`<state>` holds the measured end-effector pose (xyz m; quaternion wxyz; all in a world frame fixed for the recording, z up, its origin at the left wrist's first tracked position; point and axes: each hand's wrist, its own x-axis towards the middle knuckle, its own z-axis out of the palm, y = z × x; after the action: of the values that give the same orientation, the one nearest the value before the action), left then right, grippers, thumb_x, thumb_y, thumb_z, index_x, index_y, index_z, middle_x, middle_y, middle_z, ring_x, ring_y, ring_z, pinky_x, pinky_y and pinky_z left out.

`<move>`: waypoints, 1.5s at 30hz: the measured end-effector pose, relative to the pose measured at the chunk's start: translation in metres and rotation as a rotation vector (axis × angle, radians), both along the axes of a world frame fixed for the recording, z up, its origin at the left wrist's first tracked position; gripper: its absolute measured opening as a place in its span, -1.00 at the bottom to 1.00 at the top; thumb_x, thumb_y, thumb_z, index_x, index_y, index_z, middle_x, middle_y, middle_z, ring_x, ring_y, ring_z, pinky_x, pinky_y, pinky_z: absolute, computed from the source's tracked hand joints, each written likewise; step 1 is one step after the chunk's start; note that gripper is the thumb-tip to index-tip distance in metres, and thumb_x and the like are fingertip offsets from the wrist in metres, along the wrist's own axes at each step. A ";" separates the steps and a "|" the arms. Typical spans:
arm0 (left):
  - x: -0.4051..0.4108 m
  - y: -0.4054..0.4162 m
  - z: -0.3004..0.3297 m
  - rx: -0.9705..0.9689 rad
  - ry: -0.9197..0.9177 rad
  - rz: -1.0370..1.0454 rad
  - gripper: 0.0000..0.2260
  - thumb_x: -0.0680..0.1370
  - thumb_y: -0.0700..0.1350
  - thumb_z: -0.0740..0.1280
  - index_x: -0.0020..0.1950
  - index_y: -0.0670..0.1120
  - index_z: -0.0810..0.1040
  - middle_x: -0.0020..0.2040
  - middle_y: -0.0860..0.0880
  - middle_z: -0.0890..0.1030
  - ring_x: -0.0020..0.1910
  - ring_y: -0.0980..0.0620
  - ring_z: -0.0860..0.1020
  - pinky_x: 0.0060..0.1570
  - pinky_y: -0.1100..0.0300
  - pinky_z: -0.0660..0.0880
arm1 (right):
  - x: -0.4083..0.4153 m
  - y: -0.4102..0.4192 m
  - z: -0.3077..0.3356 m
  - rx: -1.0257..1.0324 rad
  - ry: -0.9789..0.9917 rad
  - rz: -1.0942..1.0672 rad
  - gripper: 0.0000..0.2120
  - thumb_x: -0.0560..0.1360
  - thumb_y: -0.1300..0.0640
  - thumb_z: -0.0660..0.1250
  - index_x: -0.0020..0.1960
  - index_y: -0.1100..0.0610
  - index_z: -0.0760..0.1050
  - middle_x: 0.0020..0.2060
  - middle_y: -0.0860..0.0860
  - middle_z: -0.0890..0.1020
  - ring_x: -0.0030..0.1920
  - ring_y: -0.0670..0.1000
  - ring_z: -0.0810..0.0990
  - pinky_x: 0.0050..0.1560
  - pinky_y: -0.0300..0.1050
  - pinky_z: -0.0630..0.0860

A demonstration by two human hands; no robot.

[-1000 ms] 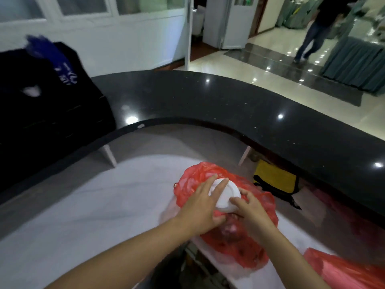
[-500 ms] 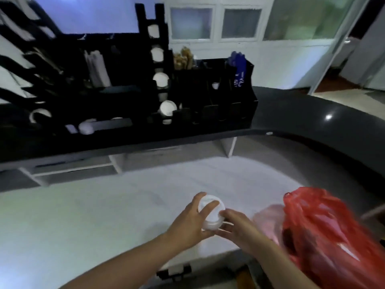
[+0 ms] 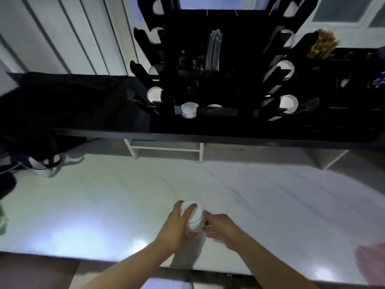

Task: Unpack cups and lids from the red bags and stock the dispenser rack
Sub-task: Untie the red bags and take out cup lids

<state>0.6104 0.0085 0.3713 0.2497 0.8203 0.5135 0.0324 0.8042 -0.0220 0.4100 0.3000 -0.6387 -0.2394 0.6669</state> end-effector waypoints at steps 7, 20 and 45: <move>-0.037 0.020 -0.017 -0.085 0.282 -0.021 -0.10 0.42 0.42 0.32 0.60 0.17 -0.05 0.63 -0.12 -0.11 0.54 -0.24 0.17 0.49 -0.07 0.26 | -0.015 0.020 -0.014 0.113 -0.398 0.079 -0.83 0.48 0.40 0.37 -0.05 0.19 0.66 -0.36 -0.09 0.53 -0.38 -0.13 0.44 -0.38 -0.32 0.35; 0.082 0.026 0.040 0.328 0.127 -0.451 -0.59 0.63 0.10 -0.04 -0.01 -0.04 0.55 -0.06 -0.04 0.59 -0.01 -0.09 0.54 -0.01 0.07 0.35 | 0.085 -0.017 0.003 0.193 -0.677 -0.046 -0.81 0.41 0.26 0.54 -0.22 0.01 0.61 -0.28 -0.13 0.65 -0.22 -0.12 0.59 -0.24 -0.48 0.40; 0.568 -0.229 0.120 0.331 -0.346 -1.153 -0.76 0.63 0.00 0.20 -0.09 -0.06 0.59 -0.12 -0.05 0.62 -0.11 -0.06 0.56 -0.10 0.07 0.43 | 0.460 -0.405 0.089 -0.031 -1.057 -0.882 -0.66 0.49 0.14 0.26 -0.46 0.00 0.40 -0.58 -0.13 0.41 -0.48 -0.15 0.39 -0.46 -0.23 0.24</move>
<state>1.1784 -0.2202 0.4908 0.1762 0.9762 -0.0719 0.1040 1.2644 -0.4266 0.4989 0.3772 -0.9202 -0.0616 0.0847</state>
